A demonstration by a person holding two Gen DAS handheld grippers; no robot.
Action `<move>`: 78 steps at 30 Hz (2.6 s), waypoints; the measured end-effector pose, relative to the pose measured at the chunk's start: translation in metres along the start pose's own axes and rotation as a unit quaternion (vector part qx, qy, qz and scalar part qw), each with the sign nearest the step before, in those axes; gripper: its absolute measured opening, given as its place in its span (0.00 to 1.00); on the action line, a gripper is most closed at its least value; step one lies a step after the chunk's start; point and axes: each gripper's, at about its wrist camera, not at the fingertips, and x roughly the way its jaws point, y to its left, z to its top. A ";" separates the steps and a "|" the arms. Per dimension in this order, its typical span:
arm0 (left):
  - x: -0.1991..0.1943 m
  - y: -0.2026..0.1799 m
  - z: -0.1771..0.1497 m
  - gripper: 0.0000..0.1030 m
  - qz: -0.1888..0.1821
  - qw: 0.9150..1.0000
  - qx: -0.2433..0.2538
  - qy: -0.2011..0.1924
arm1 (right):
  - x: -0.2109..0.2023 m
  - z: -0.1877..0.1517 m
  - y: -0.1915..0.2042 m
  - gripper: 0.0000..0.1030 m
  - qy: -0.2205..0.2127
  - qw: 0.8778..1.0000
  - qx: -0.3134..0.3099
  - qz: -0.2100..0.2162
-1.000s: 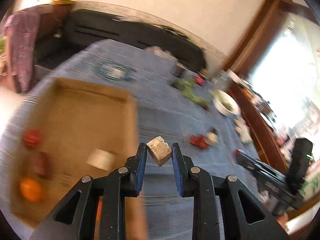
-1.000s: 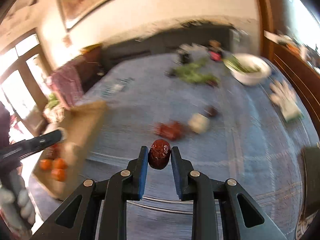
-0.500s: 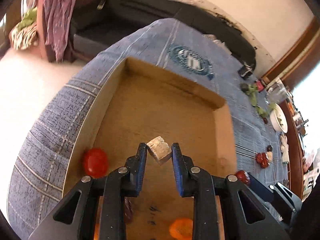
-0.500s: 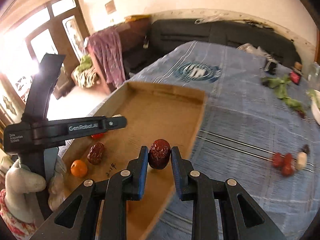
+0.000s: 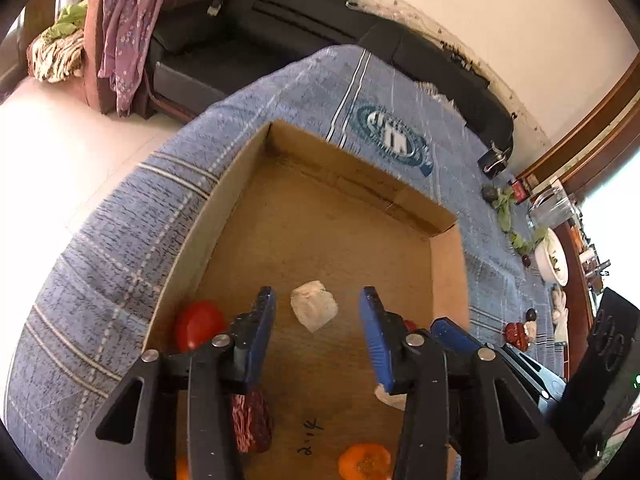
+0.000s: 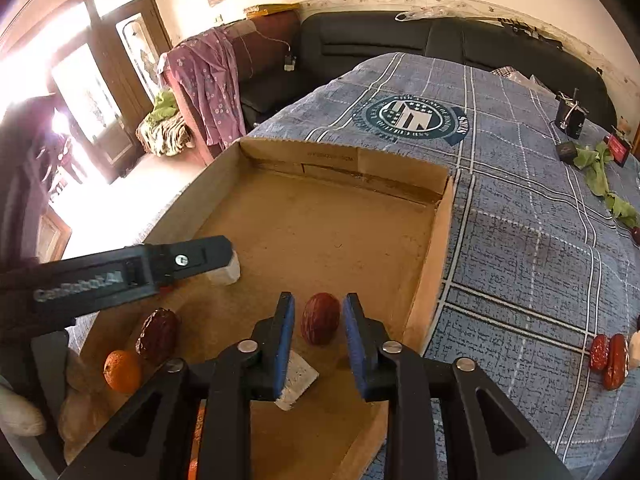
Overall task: Organize fruits
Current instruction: 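Carry the cube and date over the box and open both grippers, then move both open grippers back toward the dates and white cube, then close the left gripper on a red date while the right gripper grasps a white cube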
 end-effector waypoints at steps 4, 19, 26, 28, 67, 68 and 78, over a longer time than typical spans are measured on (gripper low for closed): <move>-0.029 -0.012 -0.010 0.50 -0.003 0.999 0.012 -0.035 | -0.021 -0.001 -0.012 0.36 -0.019 0.999 0.022 0.020; -0.098 -0.105 -0.119 0.79 0.012 0.988 0.098 -0.122 | -0.132 -0.079 -0.071 0.55 -0.094 0.993 0.067 -0.028; -0.104 -0.143 -0.154 0.79 0.081 0.970 0.162 -0.161 | -0.167 -0.109 -0.110 0.56 -0.111 0.987 0.105 -0.045; -0.107 -0.150 -0.159 0.79 0.086 0.967 0.174 -0.167 | -0.175 -0.114 -0.118 0.57 -0.116 0.986 0.112 -0.049; 0.015 -0.223 -0.136 0.79 -0.001 0.964 0.259 -0.059 | -0.103 -0.074 -0.268 0.59 -0.061 0.966 0.238 -0.082; 0.020 -0.227 -0.137 0.79 -0.002 0.962 0.268 -0.055 | -0.098 -0.073 -0.267 0.59 -0.057 0.967 0.235 -0.081; 0.063 -0.267 -0.133 0.54 -0.046 0.951 0.304 -0.028 | -0.098 -0.073 -0.265 0.34 -0.063 0.971 0.201 -0.112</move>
